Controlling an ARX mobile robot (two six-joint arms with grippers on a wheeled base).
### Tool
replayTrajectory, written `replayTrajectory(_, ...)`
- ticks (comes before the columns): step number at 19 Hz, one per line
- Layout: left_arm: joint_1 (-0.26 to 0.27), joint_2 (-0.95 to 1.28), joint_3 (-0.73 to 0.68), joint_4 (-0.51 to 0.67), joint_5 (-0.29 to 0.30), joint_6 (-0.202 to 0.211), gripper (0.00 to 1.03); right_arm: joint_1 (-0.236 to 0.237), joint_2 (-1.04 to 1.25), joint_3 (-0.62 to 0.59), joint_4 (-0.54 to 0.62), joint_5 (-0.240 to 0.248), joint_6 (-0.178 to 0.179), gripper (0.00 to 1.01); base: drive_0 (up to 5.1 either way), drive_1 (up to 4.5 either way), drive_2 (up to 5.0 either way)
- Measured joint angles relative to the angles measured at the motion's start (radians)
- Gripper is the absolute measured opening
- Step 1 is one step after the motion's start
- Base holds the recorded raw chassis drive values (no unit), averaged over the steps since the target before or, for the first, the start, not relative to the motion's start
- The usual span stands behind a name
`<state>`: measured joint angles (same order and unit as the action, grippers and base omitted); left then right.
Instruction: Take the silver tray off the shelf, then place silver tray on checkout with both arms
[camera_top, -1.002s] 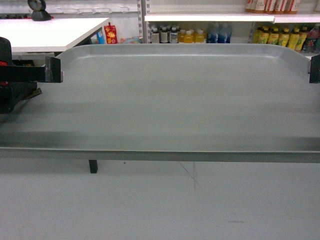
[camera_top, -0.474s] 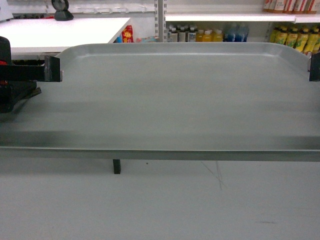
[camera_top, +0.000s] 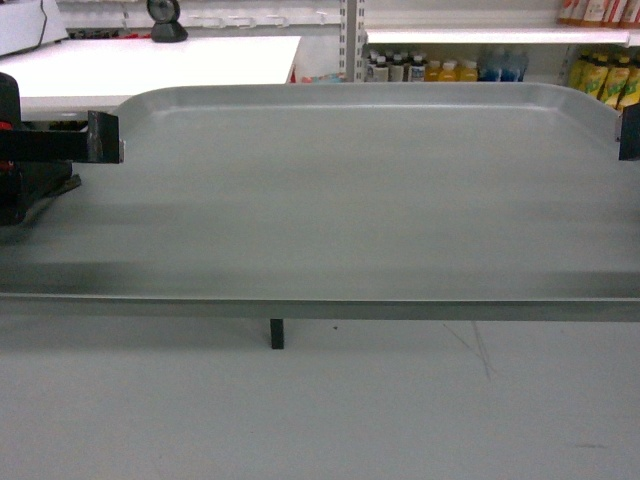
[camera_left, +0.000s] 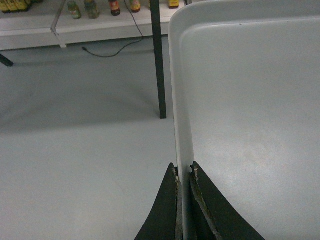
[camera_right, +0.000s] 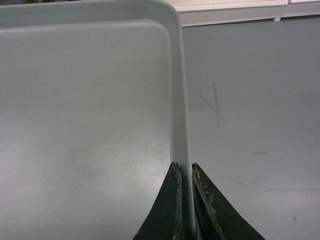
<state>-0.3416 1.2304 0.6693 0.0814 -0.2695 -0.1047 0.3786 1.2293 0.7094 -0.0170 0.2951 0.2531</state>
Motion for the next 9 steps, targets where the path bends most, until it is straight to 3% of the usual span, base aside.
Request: replayTrajectory(9, 0.0, 0.001, 0.001, -0.003, 0.001, 0.0, 0.03, 0.0, 0.0, 0.0, -0.004, -0.001, 0.0, 0.03, -5.0, 2.42, 2.4)
